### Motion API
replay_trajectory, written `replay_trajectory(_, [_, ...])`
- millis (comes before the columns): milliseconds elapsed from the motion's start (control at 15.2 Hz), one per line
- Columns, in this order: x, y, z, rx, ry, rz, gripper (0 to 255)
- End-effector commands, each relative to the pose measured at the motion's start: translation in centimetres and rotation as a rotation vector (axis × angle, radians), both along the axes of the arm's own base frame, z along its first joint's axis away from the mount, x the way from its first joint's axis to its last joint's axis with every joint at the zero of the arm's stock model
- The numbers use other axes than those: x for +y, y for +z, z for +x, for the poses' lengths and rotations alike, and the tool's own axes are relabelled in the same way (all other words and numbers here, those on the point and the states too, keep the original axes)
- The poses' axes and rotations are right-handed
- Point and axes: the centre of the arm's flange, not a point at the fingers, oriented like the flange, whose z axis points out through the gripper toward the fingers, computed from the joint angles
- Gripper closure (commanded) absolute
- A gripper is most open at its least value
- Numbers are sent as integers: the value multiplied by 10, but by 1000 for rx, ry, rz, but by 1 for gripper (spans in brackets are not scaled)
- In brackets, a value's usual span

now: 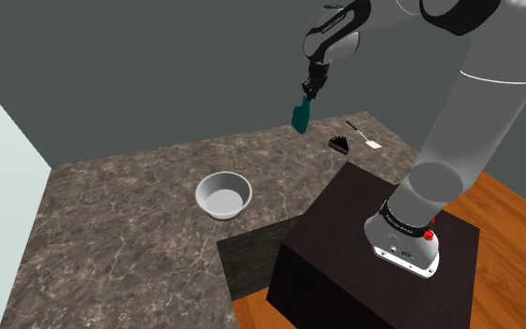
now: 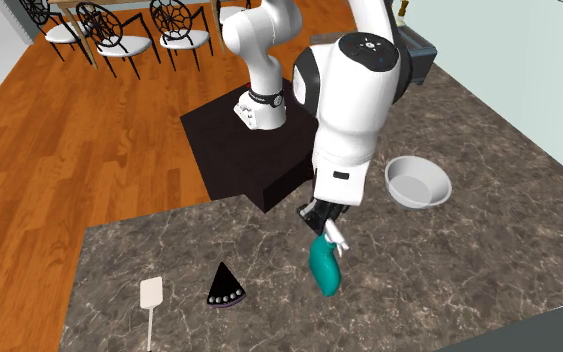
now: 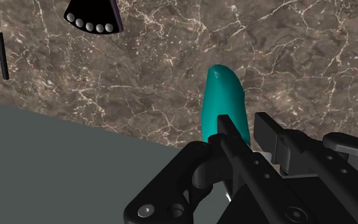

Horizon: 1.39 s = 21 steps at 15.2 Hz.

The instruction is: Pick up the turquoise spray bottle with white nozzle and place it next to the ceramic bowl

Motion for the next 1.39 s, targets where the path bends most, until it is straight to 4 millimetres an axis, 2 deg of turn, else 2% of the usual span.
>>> replay_trajectory(0, [-1, 12, 0, 0, 0, 0, 255])
replay_trajectory(1320, [-1, 117, 0, 0, 0, 0, 255])
